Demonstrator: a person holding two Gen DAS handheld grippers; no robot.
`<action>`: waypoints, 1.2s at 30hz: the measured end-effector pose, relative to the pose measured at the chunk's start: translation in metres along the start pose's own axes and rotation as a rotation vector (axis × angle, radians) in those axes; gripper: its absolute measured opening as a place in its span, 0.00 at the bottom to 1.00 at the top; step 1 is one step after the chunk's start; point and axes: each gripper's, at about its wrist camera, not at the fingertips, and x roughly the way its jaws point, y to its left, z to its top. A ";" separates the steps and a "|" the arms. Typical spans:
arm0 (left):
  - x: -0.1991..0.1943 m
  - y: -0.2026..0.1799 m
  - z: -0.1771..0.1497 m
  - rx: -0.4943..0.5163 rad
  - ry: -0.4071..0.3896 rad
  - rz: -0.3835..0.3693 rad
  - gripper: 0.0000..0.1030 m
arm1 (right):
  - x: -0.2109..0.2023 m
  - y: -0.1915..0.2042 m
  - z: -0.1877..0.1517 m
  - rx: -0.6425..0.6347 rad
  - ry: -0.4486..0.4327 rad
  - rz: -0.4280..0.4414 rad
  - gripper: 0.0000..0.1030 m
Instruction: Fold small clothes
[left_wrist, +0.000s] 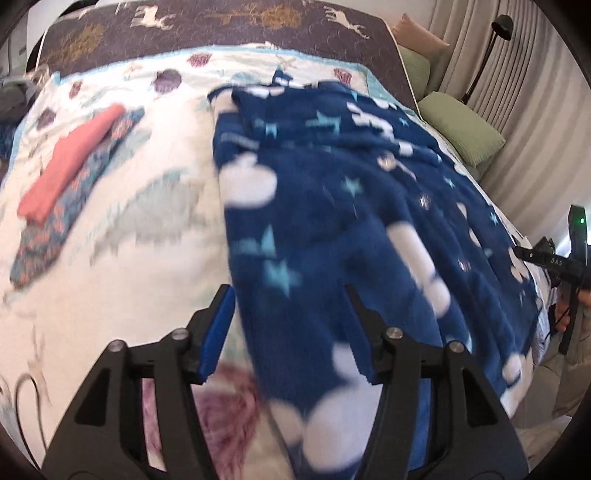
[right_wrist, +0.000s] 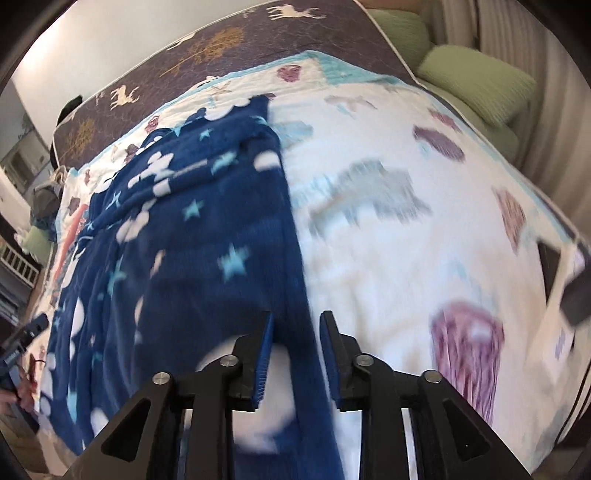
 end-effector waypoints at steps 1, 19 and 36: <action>-0.001 0.001 -0.006 -0.007 0.007 -0.003 0.58 | -0.002 -0.003 -0.005 0.009 0.000 0.005 0.33; -0.049 -0.099 -0.047 0.172 -0.035 -0.253 0.58 | -0.051 0.053 -0.070 -0.198 -0.074 0.116 0.40; -0.003 -0.168 -0.059 0.227 0.057 -0.329 0.21 | -0.046 0.061 -0.107 -0.215 -0.042 0.260 0.51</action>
